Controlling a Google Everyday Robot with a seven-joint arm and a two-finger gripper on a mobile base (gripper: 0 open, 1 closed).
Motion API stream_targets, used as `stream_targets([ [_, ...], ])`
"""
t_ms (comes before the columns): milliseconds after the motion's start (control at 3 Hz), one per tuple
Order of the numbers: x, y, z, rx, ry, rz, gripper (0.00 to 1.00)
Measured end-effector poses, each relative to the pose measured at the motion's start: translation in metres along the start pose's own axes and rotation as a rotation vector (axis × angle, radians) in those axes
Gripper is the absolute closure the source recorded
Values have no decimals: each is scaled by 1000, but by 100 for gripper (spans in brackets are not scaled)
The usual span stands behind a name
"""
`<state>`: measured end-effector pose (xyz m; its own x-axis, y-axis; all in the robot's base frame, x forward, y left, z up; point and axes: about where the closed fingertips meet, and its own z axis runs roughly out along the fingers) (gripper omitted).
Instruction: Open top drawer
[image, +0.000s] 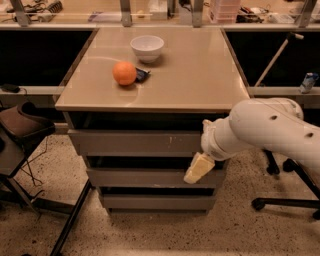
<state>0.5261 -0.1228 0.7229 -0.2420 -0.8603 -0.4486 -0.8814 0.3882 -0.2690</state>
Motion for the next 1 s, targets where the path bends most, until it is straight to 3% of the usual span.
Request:
stream_targets([
  [333, -11, -46, 35, 98, -6, 41, 0],
  [1000, -11, -48, 52, 131, 8, 75, 0],
])
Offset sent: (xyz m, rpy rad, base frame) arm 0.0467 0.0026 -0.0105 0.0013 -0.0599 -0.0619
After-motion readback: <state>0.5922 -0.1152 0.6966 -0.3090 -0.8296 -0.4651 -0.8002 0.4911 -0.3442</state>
